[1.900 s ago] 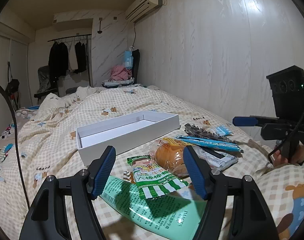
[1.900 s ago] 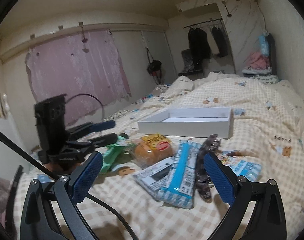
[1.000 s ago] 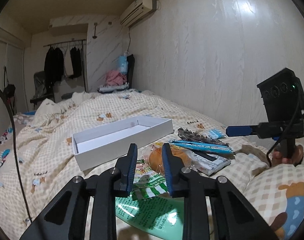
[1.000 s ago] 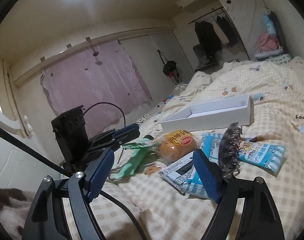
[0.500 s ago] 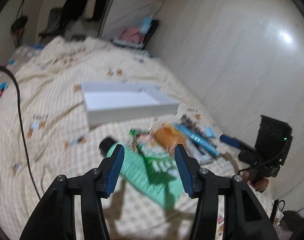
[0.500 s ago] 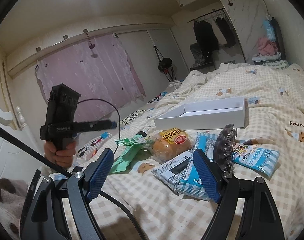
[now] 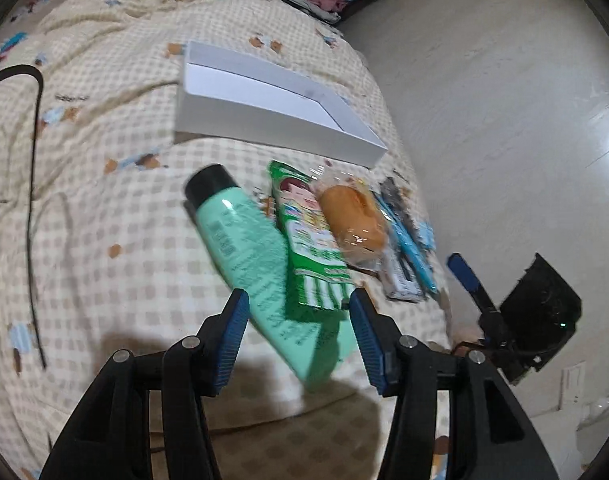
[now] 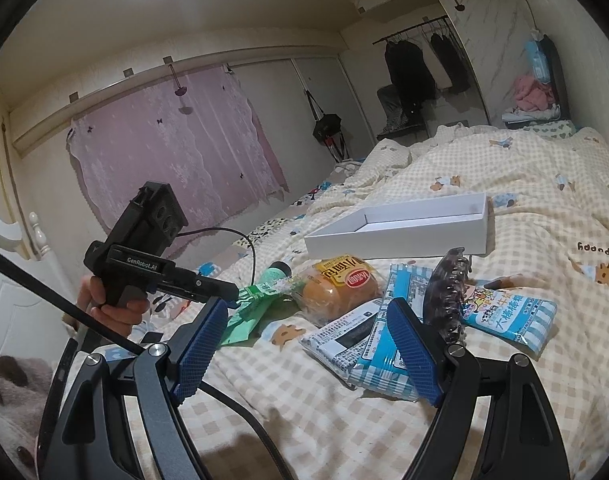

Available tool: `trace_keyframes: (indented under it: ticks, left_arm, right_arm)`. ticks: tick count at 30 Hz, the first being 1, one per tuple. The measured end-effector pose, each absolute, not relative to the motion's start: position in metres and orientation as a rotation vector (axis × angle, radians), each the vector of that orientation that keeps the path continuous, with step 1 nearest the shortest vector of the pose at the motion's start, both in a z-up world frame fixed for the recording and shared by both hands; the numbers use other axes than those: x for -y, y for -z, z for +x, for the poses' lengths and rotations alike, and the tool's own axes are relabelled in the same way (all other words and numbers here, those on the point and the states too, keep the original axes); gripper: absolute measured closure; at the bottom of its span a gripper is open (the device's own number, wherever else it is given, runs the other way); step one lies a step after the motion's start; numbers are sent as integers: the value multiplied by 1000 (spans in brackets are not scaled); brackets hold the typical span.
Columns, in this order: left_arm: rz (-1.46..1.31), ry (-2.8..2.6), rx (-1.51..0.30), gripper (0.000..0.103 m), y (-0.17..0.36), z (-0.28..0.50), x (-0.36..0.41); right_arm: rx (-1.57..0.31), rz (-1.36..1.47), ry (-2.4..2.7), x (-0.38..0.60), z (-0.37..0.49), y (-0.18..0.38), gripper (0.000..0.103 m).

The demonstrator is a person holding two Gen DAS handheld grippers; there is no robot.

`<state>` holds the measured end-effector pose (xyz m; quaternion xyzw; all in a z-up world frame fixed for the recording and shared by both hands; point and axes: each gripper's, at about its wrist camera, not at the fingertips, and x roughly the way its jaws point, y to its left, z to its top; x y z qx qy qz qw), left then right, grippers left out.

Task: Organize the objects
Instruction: 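Grasp the mint-green tube with the left gripper and lift it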

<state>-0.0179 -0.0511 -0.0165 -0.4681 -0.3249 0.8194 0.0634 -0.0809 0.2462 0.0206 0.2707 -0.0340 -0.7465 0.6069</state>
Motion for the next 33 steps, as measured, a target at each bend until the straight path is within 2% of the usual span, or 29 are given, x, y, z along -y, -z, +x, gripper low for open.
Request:
trace_keyframes:
  ticks: [5,8,11,13,17,19,24,27,29,31,33]
  left_arm:
    - [-1455,-2491,861,47,12,-17,33]
    - [-1496,-2450,846,46,18,-12,28]
    - [-1548,-2462,851,45,21,-20,27]
    - [-1628,-2460,896,45,27,-34,30]
    - [-1711,-2377,1167,42,44,-52,46]
    - [-1722,-2353,1248,40,49,-55,49]
    - [-1709,-2368,1204,41,50,-55,47]
    - [-1673,-2358,1197,49,49,-48,51]
    - [-1649,-2320,1271,60,51,-38,62]
    - [-1655,-2289,1293,82,53,-29,71]
    - [-1641,-2263,1322,88,52,-18,80]
  right_arm:
    - [76,628,1729,-247,-80,-20,20]
    - [75,629,1729,-247,-80,-21,14]
    - [72,627,1731,-247,-79,-21,14]
    - [71,625,1733,-247,-79,-21,14]
    - [71,627,1732,-247,-80,-21,14]
    - [71,626,1732,-248,-80,-22,14]
    - [71,631,1731,-248,-81,-21,14]
    - [71,636,1731,-248,-82,-22,14]
    - [71,637,1731,-248,-82,-21,14]
    - [71,637,1731,-248,-82,-21,14]
    - [70,638,1731,-248,-82,-21,14]
